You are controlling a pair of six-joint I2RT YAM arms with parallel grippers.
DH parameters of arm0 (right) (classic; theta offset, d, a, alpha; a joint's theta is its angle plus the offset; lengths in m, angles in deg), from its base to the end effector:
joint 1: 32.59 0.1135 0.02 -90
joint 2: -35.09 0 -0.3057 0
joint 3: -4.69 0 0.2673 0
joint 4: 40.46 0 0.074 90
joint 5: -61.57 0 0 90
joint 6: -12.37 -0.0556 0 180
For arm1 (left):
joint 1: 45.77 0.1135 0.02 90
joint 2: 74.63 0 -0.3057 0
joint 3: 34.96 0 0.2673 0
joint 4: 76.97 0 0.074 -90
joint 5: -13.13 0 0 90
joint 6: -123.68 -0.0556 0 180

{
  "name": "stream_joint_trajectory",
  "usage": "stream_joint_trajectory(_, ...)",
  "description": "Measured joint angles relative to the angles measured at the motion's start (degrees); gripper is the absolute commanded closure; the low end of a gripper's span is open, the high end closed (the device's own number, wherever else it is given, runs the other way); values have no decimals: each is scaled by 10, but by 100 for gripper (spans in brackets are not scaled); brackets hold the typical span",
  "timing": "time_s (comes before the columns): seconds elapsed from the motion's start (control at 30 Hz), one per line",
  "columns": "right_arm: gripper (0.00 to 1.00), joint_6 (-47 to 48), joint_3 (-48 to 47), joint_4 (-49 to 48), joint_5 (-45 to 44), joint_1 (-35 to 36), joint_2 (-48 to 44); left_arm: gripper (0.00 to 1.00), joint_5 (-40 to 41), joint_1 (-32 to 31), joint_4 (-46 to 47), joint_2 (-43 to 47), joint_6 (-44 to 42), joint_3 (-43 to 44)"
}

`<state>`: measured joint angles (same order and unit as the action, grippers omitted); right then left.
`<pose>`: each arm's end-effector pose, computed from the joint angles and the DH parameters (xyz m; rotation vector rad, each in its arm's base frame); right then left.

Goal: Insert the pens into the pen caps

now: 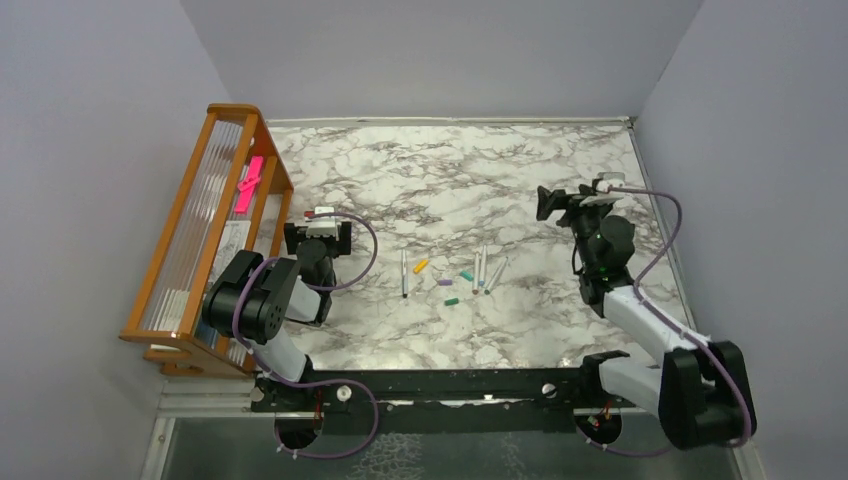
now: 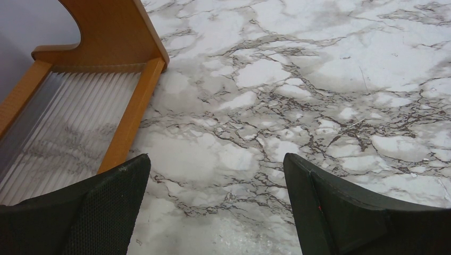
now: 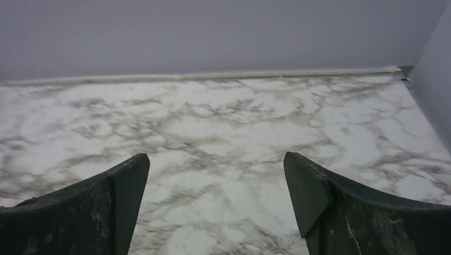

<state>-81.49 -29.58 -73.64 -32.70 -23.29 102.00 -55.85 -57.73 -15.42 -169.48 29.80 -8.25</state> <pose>0.2520 0.0371 0.2518 -0.0154 1.5626 0.1228 0.2687 -0.0365 0.1556 -0.0431 1.6816 0.2029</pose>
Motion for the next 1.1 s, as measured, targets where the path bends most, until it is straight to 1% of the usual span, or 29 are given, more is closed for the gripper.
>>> stream_joint_trajectory(0.13, 0, -121, -69, 149, 83, 0, -100, 1, 0, 0, 0, 0, 1, 0)
stream_joint_trajectory(0.27, 0, -190, -125, 270, 129, 1, -130, 1, 0, 0, 0, 0, 1, 0)
stream_joint_trajectory(0.3, 3, -205, -135, 300, 130, 1, -132, 1, 0, 0, 0, 0, 1, 0)
stream_joint_trajectory(0.4, 14, -239, -139, 366, 148, 0, -148, 1, 0, 0, 0, 0, 1, 0)
stream_joint_trajectory(0.5, 16, -273, -122, 388, 188, 0, -182, 1, 0, 0, 0, 0, 1, 0)
stream_joint_trajectory(0.63, 16, -298, -95, 391, 248, 0, -229, 1, 0, 0, 0, 0, 1, 0)
stream_joint_trajectory(0.77, 17, -307, -91, 412, 269, 0, -247, 1, -4, 6, -4, 0, 4, 2)
stream_joint_trajectory(0.83, 15, -309, -92, 435, 268, 0, -246, 1, -4, 7, -6, 4, 4, 2)
stream_joint_trajectory(0.9, 12, -310, -92, 466, 264, 0, -243, 1, -3, 5, -36, 32, 4, 2)
stream_joint_trajectory(0.97, 11, -307, -92, 497, 254, 0, -235, 1, 0, 0, -83, 84, 3, 9)
stream_joint_trajectory(1.1, 16, -292, -93, 558, 215, 0, -205, 1, 5, -30, -132, 200, -5, 22)
